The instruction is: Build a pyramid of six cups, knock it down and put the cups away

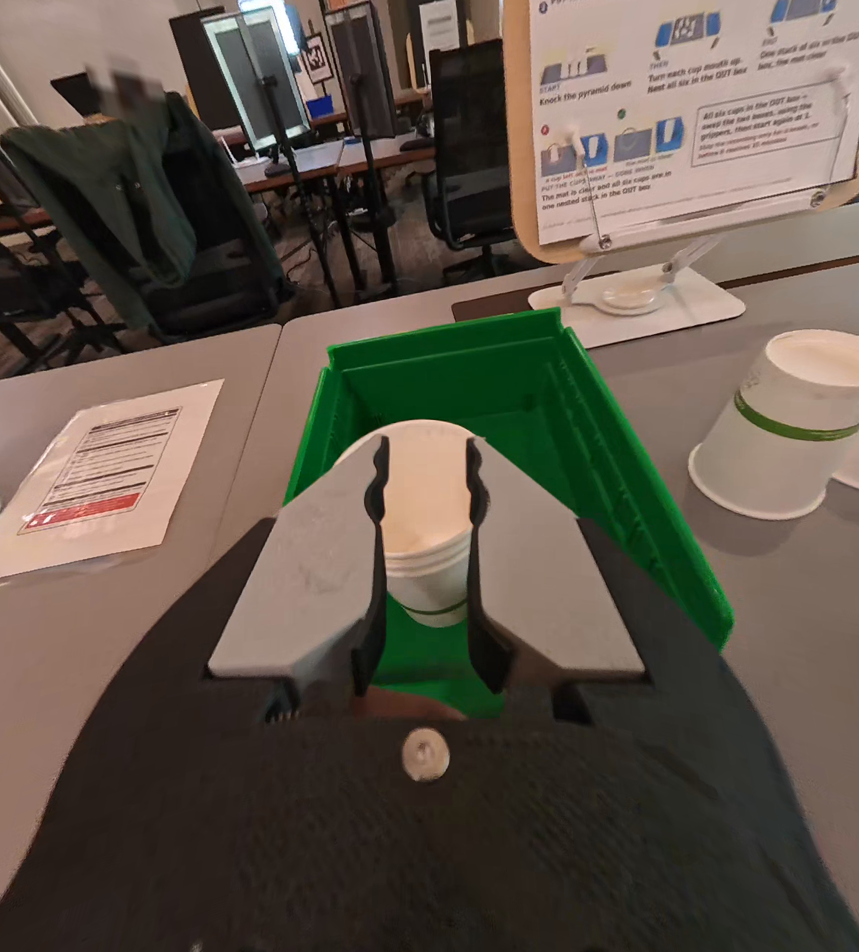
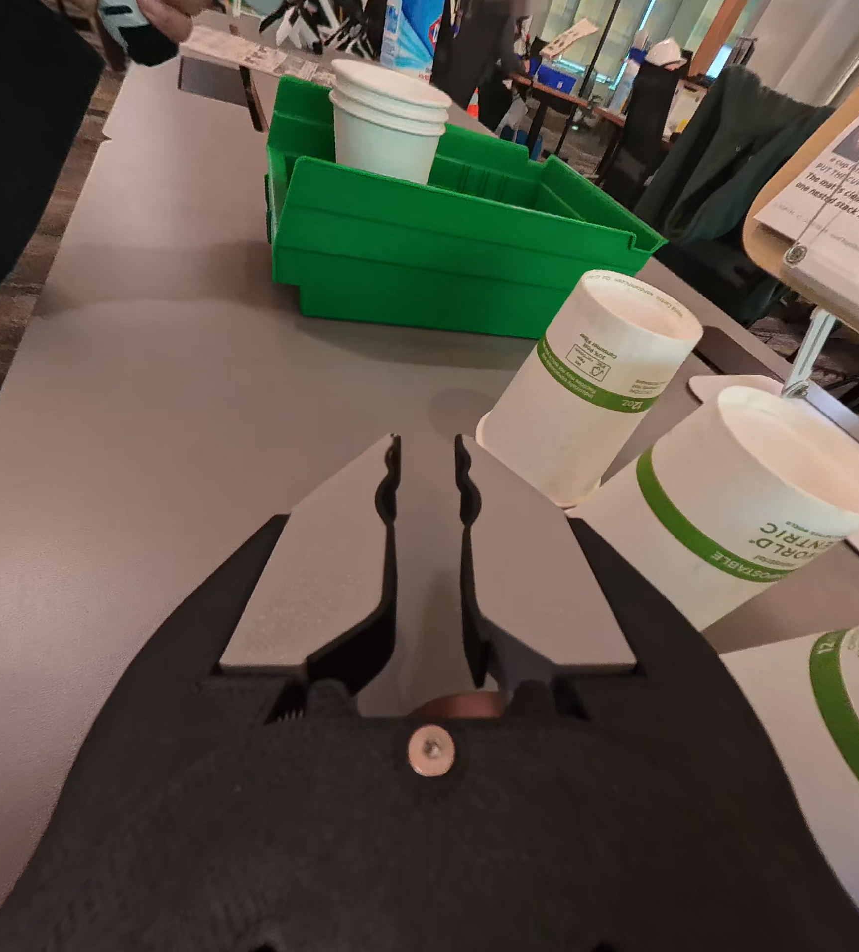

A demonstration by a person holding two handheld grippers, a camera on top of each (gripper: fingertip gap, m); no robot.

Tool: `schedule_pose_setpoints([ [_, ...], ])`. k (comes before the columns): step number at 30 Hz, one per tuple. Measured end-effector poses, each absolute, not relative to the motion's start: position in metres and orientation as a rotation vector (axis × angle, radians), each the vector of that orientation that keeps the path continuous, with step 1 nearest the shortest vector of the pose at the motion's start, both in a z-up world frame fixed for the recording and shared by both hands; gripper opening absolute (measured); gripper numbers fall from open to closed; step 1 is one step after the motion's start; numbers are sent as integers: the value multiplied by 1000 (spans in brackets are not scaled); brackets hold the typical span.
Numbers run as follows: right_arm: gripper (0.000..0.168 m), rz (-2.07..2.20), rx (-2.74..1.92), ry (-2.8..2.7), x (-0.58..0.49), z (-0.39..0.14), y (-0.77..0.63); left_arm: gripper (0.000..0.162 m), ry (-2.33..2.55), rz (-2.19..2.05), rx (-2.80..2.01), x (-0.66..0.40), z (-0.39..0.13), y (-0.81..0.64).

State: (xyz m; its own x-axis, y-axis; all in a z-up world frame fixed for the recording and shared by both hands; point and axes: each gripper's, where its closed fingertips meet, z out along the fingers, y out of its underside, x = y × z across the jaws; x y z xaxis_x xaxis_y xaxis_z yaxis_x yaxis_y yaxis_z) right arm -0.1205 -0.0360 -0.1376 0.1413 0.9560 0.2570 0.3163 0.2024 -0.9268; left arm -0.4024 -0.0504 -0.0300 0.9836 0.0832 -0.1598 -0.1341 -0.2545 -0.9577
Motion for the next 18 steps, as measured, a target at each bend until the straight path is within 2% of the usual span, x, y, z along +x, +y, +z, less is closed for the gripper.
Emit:
schedule_pose_setpoints([
  [15, 20, 946, -1416, -1316, -119, -132, -37, 27, 215, 258, -2040, -380, -78, -32],
  [18, 20, 946, -1419, -1322, -120, -133, -37, 16, 203, 272, -2048, -384, -81, -29],
])
